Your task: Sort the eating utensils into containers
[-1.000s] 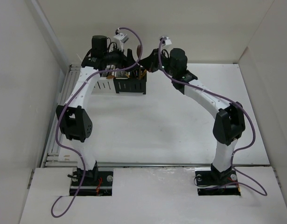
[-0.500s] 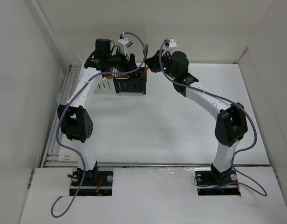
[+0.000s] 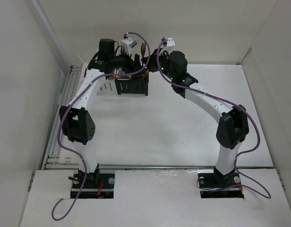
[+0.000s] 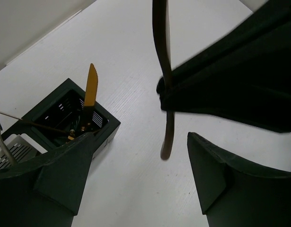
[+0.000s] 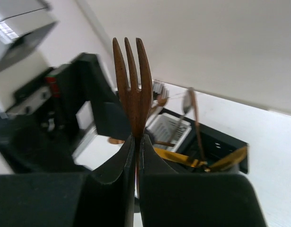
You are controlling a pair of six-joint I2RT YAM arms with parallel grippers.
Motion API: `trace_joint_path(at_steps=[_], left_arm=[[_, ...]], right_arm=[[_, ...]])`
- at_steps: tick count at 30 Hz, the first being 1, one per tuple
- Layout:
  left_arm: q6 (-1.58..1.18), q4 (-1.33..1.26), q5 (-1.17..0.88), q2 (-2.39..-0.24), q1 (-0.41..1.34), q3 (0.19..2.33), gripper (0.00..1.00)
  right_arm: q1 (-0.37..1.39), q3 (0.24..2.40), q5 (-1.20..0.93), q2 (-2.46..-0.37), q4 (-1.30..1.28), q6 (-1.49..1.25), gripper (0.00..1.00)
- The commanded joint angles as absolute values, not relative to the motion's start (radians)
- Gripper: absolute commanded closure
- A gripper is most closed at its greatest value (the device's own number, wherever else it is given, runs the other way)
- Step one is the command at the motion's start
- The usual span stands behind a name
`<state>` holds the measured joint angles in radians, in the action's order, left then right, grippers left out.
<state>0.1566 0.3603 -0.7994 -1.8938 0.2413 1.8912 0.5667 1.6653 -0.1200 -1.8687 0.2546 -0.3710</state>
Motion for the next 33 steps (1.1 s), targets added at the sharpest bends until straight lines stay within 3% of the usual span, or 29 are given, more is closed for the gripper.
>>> trace_joint_path(at_steps=[1,5,8,13,14,17,21,24,26,28,33], left_arm=[[0.127,0.293,-0.805,-1.841,0.249,1.888,0.24],[0.107,0.272,-0.785,-1.85,0.249,1.888,0.25],[0.107,0.262,-0.785,-1.85,0.249,1.888,0.32],[0.107,0.262,-0.796,-1.85,0.249,1.879,0.64],[0.107,0.262,-0.796,-1.85,0.249,1.879,0.77],[0.107,0.262,-0.796,-1.85,0.249,1.87,0.97],[0.107,0.253,-0.727,-1.85,0.239,1.861,1.0],[0.107,0.21,-0.591,-1.85,0.2,1.861,1.0],[0.107,0.175,-0.519,-1.85,0.157,1.861,1.0],[0.12,0.158,-0.421,-1.859,0.134,1.873,1.0],[0.181,0.062,-0.333,-1.882,0.092,1.91,1.0]], right_arm=[[0.591,1.715,-0.158,-1.875,0.287,-0.385,1.0],[0.591,1.695,-0.176,-1.875,0.287,-0.385,1.0],[0.591,1.672,-0.187,-1.875,0.287,-0.394,1.0],[0.591,1.672,-0.221,-1.875,0.287,-0.403,1.0],[0.591,1.681,-0.23,-1.875,0.287,-0.403,1.0],[0.591,1.69,-0.255,-1.894,0.287,-0.413,1.0],[0.591,1.701,-0.268,-1.894,0.287,-0.413,1.0],[0.581,1.701,-0.317,-1.904,0.287,-0.413,0.44],[0.549,1.71,-0.327,-1.904,0.287,-0.413,0.22],[0.522,1.678,-0.336,-1.878,0.287,-0.413,0.08],[0.473,1.615,-0.336,-1.826,0.287,-0.381,0.05]])
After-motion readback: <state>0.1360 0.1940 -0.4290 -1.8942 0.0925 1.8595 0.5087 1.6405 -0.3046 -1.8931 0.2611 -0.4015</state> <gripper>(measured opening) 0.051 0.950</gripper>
